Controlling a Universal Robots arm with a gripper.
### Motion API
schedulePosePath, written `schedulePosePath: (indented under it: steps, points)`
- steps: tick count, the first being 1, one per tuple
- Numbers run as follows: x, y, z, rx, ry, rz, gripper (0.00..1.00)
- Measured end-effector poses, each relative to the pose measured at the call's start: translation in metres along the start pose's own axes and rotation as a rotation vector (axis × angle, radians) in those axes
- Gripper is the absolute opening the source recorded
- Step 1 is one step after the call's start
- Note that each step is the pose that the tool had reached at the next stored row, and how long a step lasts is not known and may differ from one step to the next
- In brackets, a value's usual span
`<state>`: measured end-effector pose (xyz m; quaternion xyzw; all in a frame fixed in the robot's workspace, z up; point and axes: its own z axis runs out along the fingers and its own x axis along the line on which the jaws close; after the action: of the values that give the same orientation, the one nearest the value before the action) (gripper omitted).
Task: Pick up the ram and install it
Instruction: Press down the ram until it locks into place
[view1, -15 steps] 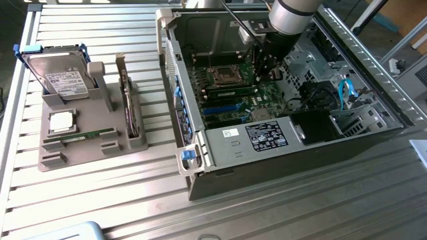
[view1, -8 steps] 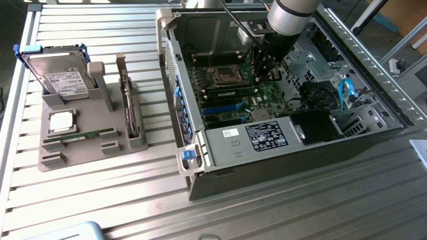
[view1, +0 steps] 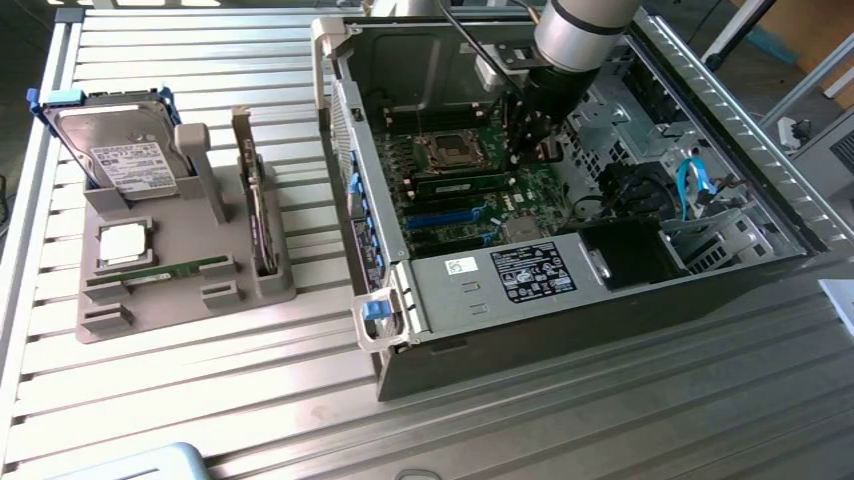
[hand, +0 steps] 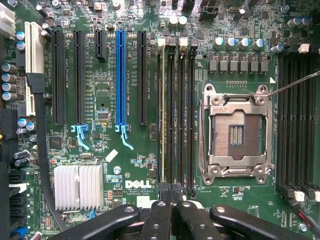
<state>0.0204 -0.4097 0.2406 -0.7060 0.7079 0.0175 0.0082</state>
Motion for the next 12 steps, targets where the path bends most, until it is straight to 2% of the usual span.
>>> schedulePosePath:
  steps: [12]
  points:
    - [0.0027,0.0000,0.0035,0.0000,0.0000,0.000,0.10]
